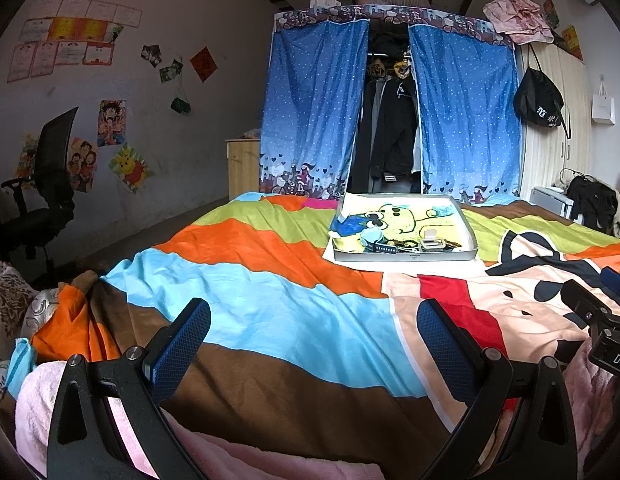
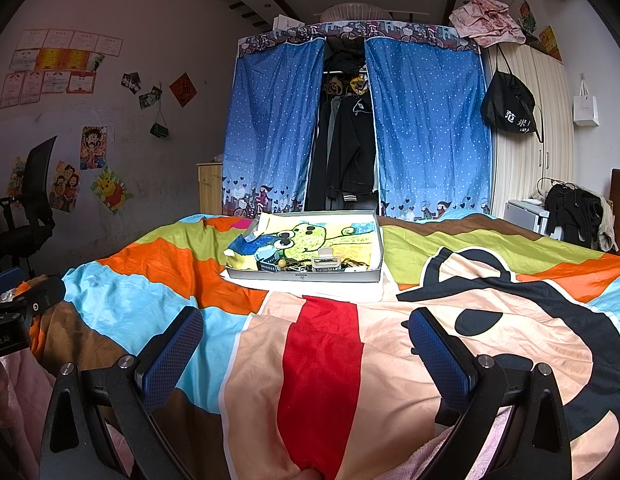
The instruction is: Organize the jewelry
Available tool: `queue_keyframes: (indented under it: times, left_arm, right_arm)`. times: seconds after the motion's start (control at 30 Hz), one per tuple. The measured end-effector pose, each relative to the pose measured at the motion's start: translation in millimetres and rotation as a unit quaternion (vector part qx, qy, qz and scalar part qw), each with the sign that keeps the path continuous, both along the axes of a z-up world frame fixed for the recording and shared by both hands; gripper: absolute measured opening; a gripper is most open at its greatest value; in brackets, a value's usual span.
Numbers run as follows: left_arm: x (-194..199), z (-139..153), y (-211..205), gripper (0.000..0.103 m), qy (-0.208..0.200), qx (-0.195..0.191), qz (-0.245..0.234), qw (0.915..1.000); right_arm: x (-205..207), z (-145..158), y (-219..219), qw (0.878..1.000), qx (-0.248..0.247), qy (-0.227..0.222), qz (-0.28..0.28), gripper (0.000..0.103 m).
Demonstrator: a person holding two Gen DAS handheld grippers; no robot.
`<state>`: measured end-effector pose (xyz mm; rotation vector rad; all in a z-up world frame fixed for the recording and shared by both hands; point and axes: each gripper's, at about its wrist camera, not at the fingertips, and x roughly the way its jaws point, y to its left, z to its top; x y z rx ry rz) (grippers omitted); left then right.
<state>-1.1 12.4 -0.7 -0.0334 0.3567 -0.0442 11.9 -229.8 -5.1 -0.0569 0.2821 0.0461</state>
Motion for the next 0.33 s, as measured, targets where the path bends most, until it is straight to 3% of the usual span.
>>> queue_keyframes:
  times: [0.33]
  left_arm:
    - [2.4, -0.6, -0.1, 0.101, 0.001, 0.002, -0.003, 1.0000]
  right_arm:
    - [-0.2, 0.5, 0.2, 1.000, 0.000, 0.000, 0.000, 0.103]
